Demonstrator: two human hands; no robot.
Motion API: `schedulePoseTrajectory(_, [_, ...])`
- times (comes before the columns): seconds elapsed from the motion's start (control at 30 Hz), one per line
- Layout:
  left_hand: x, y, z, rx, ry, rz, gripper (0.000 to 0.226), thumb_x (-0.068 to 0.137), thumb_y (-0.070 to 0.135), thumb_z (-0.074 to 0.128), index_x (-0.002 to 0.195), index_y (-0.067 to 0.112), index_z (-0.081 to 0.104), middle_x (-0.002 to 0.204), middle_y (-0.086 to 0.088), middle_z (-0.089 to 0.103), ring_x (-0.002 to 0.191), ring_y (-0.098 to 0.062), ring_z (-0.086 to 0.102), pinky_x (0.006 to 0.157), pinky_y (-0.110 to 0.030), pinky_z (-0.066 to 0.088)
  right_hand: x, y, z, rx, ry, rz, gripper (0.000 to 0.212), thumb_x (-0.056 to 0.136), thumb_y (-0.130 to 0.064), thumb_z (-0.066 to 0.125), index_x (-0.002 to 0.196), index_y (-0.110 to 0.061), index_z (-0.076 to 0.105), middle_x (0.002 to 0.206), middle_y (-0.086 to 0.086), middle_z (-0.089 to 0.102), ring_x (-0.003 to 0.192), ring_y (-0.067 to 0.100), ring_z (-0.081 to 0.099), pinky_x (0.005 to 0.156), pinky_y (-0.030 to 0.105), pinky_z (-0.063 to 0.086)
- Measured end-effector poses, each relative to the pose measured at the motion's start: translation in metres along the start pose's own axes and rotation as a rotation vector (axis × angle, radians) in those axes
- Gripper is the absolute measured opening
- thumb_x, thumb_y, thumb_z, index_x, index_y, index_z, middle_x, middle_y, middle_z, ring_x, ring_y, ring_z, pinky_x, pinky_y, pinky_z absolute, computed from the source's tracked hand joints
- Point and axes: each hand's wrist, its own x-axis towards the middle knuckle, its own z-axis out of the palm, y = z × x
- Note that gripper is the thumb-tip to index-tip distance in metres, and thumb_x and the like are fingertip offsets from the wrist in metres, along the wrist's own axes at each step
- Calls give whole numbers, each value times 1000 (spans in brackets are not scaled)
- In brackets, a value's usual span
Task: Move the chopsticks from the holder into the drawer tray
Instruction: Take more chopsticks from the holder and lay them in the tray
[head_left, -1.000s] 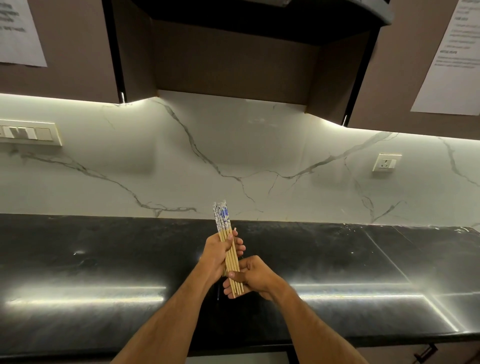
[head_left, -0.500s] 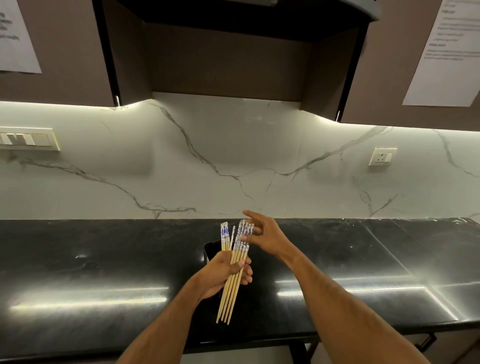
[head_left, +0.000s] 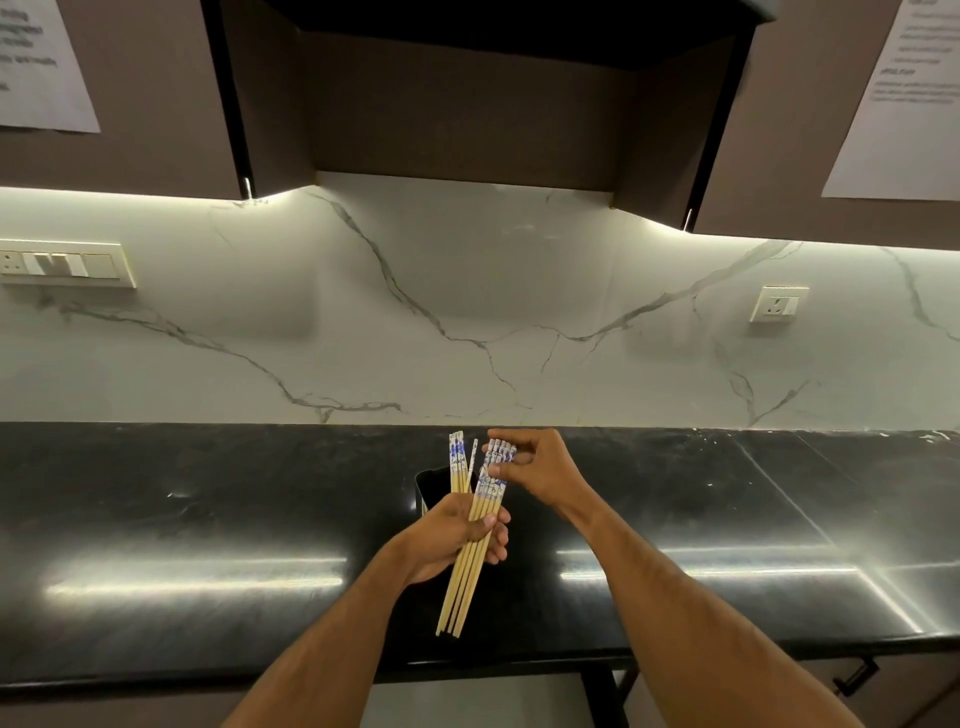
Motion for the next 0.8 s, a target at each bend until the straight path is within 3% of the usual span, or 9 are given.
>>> schedulePoseTrajectory(0.2, [0,1,2,7,-18,-21,22,103,8,47,119,-1,60,94,-13,67,93,-28,67,91,-42,55,-3,0,2,-11,40,-4,45,80,-4,80,124,-8,68,103,4,76,89,13,75,79,27,61])
schedulePoseTrajectory(0.33, [0,-1,4,12,3,-11,24,103,10,50,121,-2,61,97,-15,69,93,-29,68,88,-40,56,-5,3,1,27,89,52,42,78,-3,82,118,-11,72,99,5,78,88,15,76,82,35,62])
schedulePoseTrajectory(0.5, [1,-4,-2,-48,81,-7,27,101,11,56,124,-1,64,113,-24,71,106,-37,70,95,-45,57,-9,9,-3,157,216,152,40,77,1,81,115,-9,72,96,8,78,88,20,76,82,42,62])
schedulePoseTrajectory(0.63, [1,-9,-4,94,153,-44,24,100,12,59,118,0,67,105,-20,75,100,-33,73,93,-46,59,-12,15,-5,224,320,218,40,79,3,79,117,-6,71,94,7,78,84,17,77,76,34,63])
schedulePoseTrajectory(0.8, [1,-8,3,198,185,-85,20,98,7,59,114,-1,68,100,-20,75,94,-30,75,87,-42,61,-17,20,-1,212,317,233,40,80,4,77,118,-5,70,95,7,78,84,17,77,77,37,63])
